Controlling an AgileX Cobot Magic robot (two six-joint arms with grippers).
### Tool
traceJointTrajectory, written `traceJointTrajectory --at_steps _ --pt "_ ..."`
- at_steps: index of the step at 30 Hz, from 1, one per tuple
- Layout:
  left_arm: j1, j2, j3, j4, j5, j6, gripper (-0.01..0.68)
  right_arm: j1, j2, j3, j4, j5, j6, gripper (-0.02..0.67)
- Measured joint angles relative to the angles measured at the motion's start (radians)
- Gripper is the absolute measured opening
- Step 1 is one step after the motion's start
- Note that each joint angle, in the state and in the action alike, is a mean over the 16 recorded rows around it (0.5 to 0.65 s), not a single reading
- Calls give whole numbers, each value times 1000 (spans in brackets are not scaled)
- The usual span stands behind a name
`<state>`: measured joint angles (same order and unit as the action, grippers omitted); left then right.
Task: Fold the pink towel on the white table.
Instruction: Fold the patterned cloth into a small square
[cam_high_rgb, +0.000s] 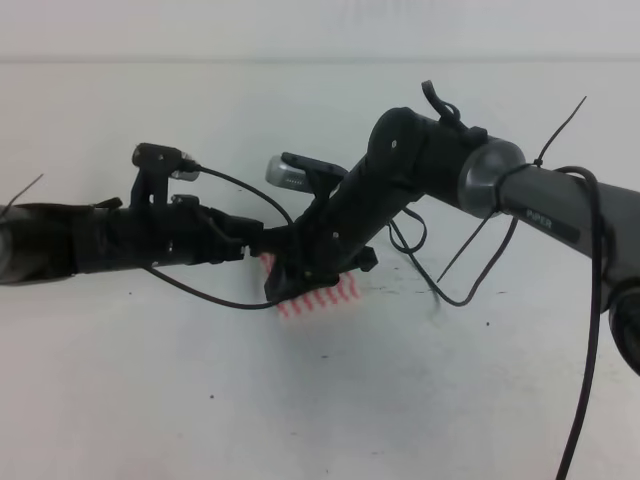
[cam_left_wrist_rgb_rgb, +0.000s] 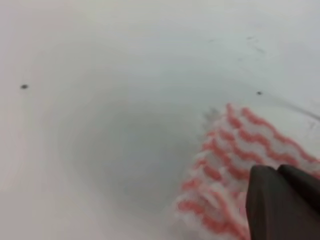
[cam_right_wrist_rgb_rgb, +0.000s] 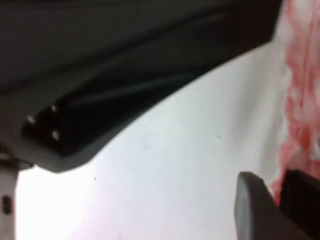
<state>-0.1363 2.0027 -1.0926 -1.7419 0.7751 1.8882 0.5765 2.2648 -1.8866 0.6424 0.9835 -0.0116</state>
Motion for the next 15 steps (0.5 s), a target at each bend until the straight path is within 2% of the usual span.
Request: traceJointTrajectory --at_steps 8,15 --pt "-6 -1 -31 1 27 -37 -6 0 -6 -30 -23 32 4 55" --pt "-34 0 -58 20 17 -73 -6 -8 -15 -69 -137 65 70 3"
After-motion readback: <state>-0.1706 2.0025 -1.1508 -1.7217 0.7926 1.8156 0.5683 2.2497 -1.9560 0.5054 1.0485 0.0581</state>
